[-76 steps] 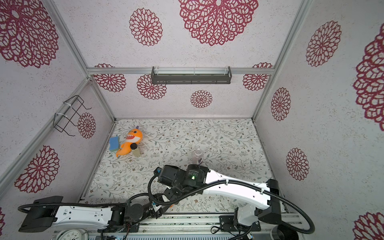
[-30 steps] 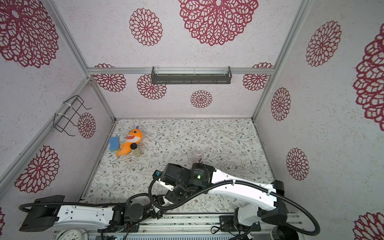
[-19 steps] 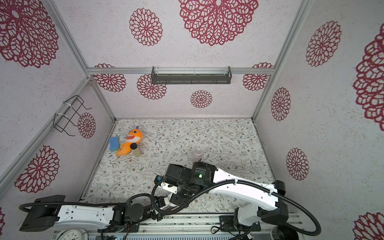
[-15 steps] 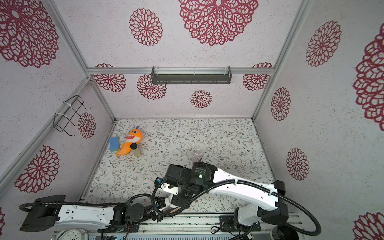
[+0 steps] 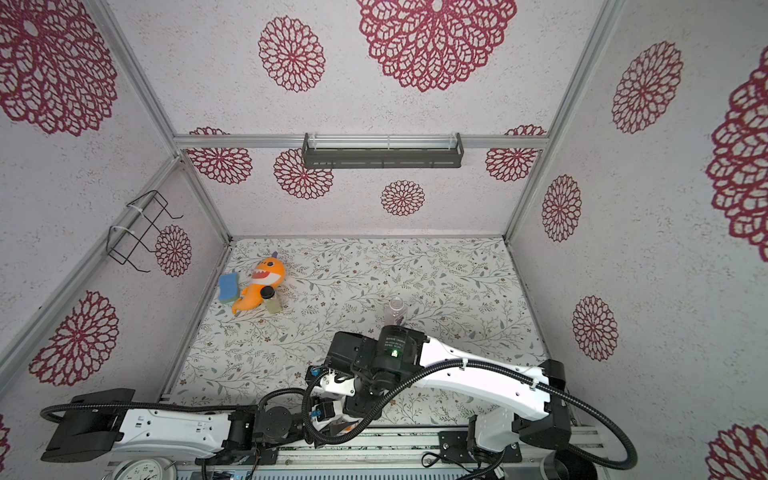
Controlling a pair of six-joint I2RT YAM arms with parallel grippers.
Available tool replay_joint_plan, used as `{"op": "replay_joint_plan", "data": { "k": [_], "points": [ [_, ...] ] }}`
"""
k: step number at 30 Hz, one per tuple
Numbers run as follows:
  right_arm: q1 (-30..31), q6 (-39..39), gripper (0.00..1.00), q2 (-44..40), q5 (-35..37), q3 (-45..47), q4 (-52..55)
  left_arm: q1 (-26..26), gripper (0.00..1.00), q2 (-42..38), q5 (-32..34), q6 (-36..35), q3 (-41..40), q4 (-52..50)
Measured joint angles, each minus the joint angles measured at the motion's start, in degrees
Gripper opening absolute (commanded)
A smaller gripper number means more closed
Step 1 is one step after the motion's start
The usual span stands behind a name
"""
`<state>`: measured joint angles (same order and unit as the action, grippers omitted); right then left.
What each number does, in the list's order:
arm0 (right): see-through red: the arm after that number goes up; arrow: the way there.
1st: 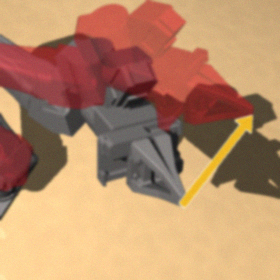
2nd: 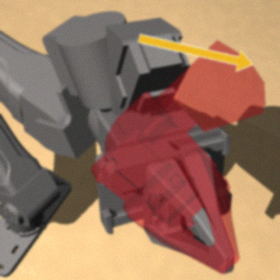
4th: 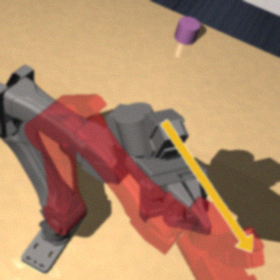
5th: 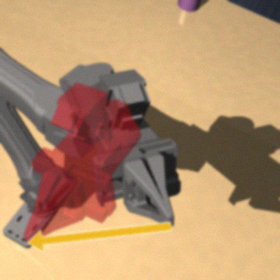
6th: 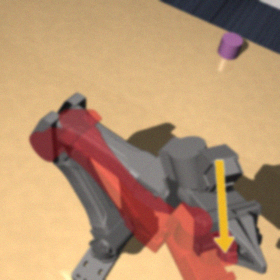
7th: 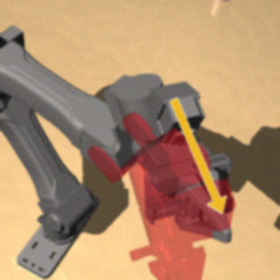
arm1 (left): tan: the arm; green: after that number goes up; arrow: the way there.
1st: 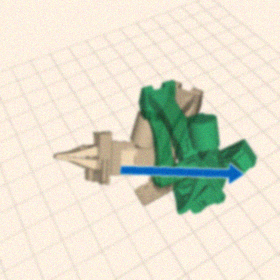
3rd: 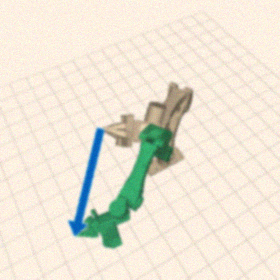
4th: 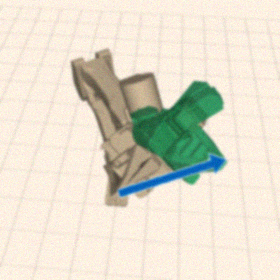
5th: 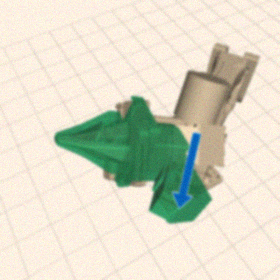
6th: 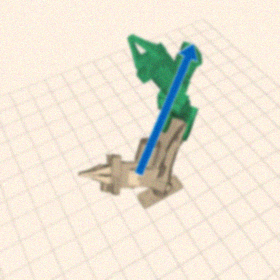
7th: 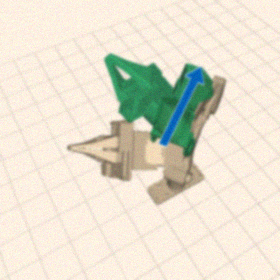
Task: Screw on the bottle caps
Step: Screw the bottle cap onto the plastic bottle.
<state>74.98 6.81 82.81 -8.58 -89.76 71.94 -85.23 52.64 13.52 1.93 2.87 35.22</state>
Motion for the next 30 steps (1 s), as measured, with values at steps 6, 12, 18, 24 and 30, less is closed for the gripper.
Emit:
{"op": "replay_joint_plan", "data": {
  "k": [6, 12, 18, 24, 30],
  "points": [
    [0.00, 0.74, 0.45, 0.00, -0.07, 1.01, -0.37, 0.04, 0.41, -0.02, -0.68, 0.02, 0.00, -0.11],
    [0.00, 0.81, 0.42, 0.00, -0.09, 1.01, -0.42, 0.04, 0.41, 0.02, -1.01, 0.22, 0.00, -0.11],
    [0.00, 0.85, 0.47, 0.00, -0.26, 1.01, -0.37, 0.04, 0.41, 0.37, -1.11, 0.26, 0.00, 0.13],
    [0.00, 0.85, 0.46, 0.02, -0.52, 1.01, -0.35, 0.15, 0.41, 0.96, -1.36, 0.26, 0.09, 0.57],
    [0.00, 1.14, 0.38, 0.09, -0.42, 0.96, -0.33, 0.15, 0.41, 1.03, -1.42, 0.28, 0.09, 0.57]
  ]
}}
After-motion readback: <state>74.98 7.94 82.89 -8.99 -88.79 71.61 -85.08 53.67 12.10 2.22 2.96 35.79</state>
